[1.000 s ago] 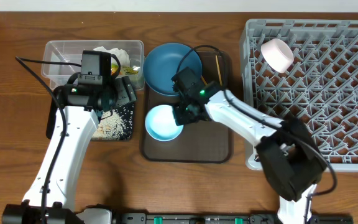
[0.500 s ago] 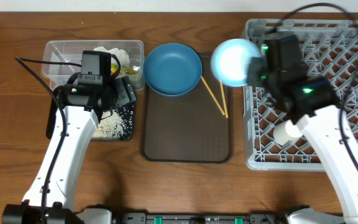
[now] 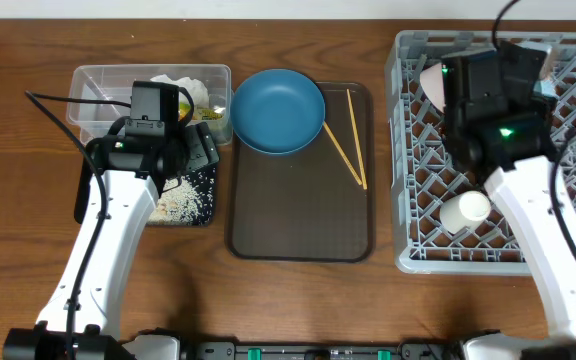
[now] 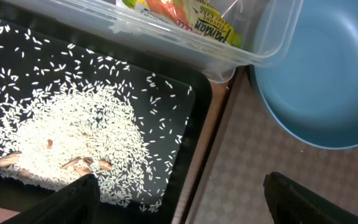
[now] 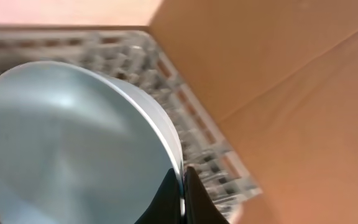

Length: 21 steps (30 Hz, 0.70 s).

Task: Sort waste into correct bins and load items into the dishwasher rack
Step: 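Carry light-blue bowl with right gripper into the dish rack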

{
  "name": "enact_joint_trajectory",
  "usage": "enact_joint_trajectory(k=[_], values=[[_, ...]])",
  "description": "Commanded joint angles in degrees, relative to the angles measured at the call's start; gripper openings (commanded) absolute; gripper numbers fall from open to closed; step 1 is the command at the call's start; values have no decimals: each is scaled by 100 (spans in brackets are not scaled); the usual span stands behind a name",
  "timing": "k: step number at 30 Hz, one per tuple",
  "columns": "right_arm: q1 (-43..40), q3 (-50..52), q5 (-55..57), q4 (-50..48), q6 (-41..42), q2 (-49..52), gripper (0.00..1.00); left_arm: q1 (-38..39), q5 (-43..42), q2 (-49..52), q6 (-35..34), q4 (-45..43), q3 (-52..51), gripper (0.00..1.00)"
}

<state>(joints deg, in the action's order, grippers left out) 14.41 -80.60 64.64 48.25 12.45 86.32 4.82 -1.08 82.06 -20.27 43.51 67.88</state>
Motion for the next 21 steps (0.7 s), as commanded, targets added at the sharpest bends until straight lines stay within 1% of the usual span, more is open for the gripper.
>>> enact_joint_trajectory(k=[1, 6, 9, 14, 18, 21], values=[[107, 0, 1080, -72, -1121, 452, 1, -20, 70, -63, 55, 17, 59, 87], [131, -2, 1784, -468, -2282, 1158, 1, -20, 70, -63, 55, 17, 59, 87], [155, 0, 1849, -586, -2747, 1493, 1, -20, 70, -63, 55, 17, 59, 87], [247, -2, 1539, -603, -2798, 1886, 1, -20, 70, -63, 55, 17, 59, 87], [404, -2, 1419, -608, -2796, 1980, 1, -20, 70, -63, 55, 17, 59, 87], [570, 0, 1099, -544, -2793, 1980, 1, -20, 70, -63, 55, 17, 59, 87]])
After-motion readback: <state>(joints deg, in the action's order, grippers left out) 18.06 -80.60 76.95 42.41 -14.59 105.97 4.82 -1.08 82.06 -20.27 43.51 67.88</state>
